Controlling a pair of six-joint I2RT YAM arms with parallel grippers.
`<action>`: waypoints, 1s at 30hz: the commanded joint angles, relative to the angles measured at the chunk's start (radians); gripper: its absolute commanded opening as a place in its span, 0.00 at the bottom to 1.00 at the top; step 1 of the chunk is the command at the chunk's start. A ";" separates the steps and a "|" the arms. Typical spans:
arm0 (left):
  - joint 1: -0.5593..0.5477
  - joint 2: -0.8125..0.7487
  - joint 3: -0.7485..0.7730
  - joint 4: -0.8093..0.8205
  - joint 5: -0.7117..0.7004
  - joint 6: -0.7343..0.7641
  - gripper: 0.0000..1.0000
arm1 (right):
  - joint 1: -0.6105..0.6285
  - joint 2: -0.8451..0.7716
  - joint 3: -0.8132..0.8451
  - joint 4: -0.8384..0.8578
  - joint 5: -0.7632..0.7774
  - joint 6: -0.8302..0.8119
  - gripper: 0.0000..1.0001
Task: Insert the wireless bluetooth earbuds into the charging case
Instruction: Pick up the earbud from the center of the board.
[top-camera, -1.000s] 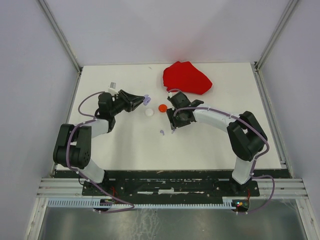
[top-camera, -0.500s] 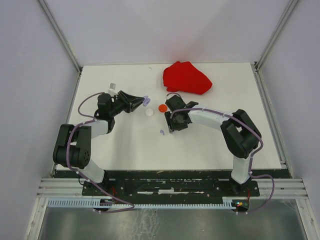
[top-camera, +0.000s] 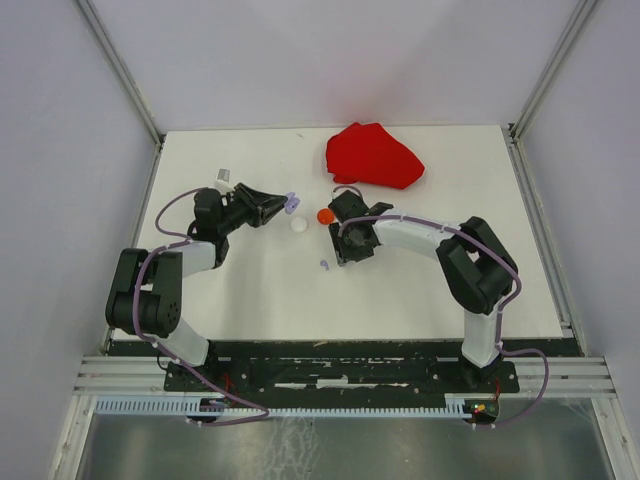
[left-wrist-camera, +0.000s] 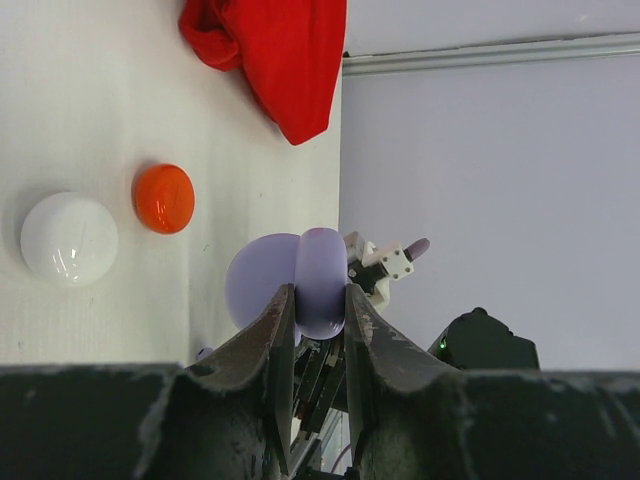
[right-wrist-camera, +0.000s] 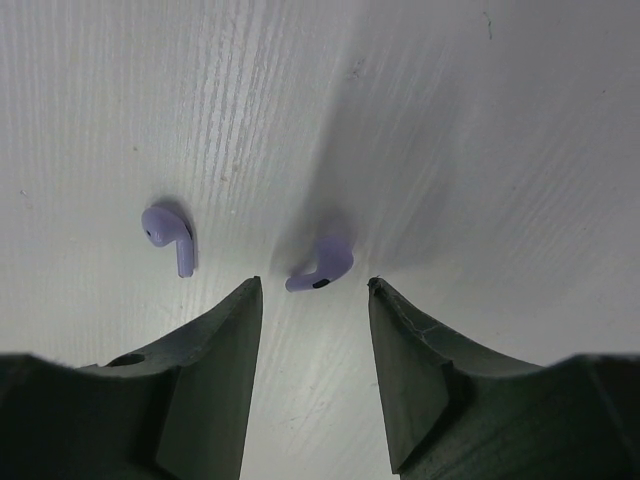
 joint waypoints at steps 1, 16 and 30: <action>0.007 -0.024 -0.006 0.074 0.031 -0.029 0.03 | 0.009 0.022 0.043 0.009 0.036 0.015 0.55; 0.013 -0.027 -0.008 0.073 0.034 -0.031 0.03 | 0.018 0.056 0.069 0.010 0.030 0.008 0.54; 0.025 -0.038 -0.004 0.063 0.038 -0.028 0.03 | 0.024 0.084 0.115 0.009 0.019 -0.004 0.54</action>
